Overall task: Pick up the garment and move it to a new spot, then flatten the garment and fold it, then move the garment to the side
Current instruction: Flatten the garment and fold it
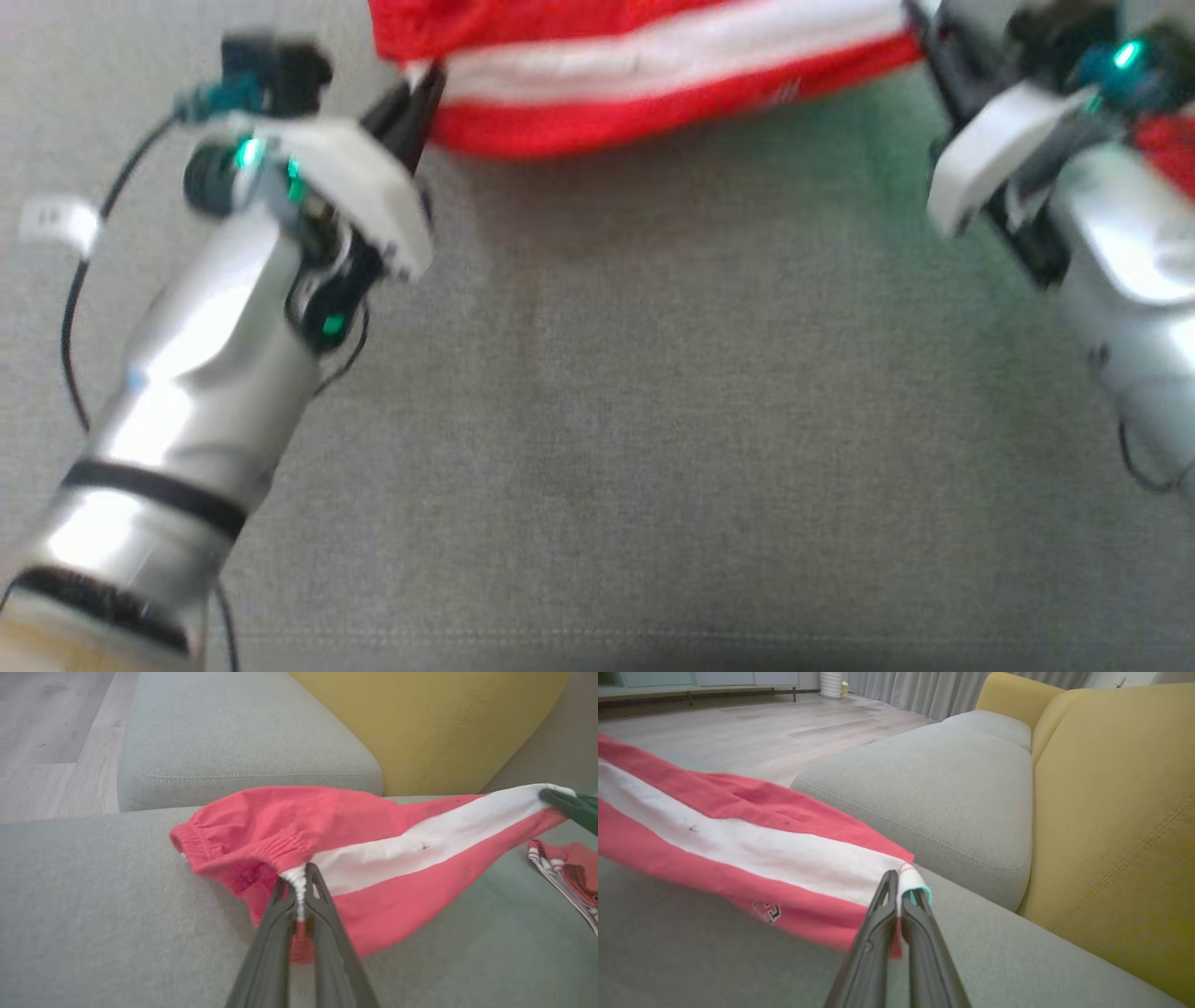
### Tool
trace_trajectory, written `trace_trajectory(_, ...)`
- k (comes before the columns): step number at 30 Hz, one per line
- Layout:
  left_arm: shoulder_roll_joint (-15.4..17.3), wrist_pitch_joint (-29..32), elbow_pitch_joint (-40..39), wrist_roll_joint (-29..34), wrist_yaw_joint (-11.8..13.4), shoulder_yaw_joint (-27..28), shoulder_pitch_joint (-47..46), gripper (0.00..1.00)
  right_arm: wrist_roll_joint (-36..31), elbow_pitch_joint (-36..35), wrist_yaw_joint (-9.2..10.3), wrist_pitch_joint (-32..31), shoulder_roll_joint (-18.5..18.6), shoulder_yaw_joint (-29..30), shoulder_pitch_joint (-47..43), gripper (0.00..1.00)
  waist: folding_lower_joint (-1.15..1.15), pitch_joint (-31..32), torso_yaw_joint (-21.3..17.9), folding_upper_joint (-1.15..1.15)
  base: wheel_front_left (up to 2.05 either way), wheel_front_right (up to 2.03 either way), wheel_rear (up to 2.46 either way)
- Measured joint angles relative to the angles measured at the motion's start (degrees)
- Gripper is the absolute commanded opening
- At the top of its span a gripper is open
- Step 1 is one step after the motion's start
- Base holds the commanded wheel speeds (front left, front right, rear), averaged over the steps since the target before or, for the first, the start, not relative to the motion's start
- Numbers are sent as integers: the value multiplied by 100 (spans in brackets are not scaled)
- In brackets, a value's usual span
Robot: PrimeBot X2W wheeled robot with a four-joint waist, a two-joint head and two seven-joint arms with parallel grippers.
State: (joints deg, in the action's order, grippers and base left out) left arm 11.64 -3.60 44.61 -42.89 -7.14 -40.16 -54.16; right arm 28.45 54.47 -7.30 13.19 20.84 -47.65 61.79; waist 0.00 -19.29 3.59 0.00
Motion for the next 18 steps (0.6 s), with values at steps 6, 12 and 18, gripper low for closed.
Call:
trace_trajectory(6, 424, 108, -276, -294, 0, -513, 730, 0, 330, -127, 0, -130, 93, -806, -621, 0, 0, 586, -59, 0, 0, 0, 0)
trace_trajectory(12, 728, 143, -580, -454, -1, -865, 1303, 0, 653, -196, 0, -465, 332, -1350, -916, 0, 0, 1096, -176, 0, 0, 0, 0)
trace_trajectory(18, 820, 157, -868, -525, -43, -1103, 1805, 0, 1022, -376, 0, -842, 644, -1835, -1249, 0, 0, 1470, -284, 0, 0, 0, 0)
